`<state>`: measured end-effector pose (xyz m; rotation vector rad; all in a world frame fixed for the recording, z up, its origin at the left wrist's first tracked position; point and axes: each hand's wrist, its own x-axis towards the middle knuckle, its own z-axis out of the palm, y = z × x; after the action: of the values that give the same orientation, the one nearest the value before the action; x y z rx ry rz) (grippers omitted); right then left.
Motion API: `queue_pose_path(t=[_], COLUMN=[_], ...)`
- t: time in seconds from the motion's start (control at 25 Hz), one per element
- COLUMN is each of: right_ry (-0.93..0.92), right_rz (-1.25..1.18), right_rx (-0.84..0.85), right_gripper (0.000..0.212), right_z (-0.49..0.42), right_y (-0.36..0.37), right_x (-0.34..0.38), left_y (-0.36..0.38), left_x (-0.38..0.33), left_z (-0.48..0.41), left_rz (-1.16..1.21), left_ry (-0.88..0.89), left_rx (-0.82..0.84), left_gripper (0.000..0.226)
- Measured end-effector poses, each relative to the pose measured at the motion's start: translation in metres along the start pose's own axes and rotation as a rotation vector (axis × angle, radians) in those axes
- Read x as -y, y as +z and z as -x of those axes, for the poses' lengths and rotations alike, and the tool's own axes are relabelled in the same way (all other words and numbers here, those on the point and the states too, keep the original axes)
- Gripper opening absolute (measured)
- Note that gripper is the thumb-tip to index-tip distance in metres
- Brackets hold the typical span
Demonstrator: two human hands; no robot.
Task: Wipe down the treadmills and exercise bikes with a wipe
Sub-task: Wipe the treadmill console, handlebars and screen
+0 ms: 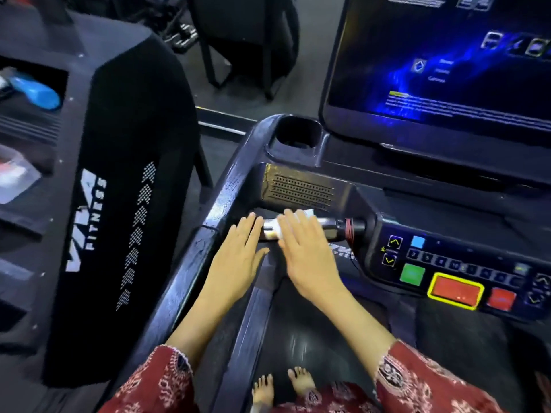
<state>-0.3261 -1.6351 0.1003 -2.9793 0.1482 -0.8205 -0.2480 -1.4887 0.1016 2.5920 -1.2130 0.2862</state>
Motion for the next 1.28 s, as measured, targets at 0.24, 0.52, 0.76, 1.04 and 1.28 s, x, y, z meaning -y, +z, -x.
queue_pose_path(t=[0.24, 0.52, 0.76, 1.04, 1.28], right_ry=[0.205, 0.033, 0.205, 0.021, 0.113], right_rz=[0.243, 0.108, 0.201, 0.16, 0.178], right_rx=[-0.023, -0.016, -0.035, -0.029, -0.046], right_gripper=[0.045, 0.035, 0.047, 0.041, 0.034], right_z=[0.022, 0.002, 0.022, 0.01, 0.002], right_y=[-0.029, -0.009, -0.014, -0.01, -0.017], right_x=[-0.044, -0.024, -0.032, -0.025, -0.023], left_y=[0.002, 0.002, 0.001, 0.001, -0.004], left_x=[-0.004, -0.006, -0.006, -0.006, -0.006], left_z=[-0.004, -0.006, -0.005, -0.007, -0.002], left_rz=[0.12, 0.318, 0.398, 0.407, 0.257], left_ry=[-0.053, -0.134, -0.187, -0.178, -0.126], left_rx=[-0.04, -0.065, -0.063, -0.11, -0.113], left_gripper=[0.054, 0.052, 0.047, 0.047, 0.037])
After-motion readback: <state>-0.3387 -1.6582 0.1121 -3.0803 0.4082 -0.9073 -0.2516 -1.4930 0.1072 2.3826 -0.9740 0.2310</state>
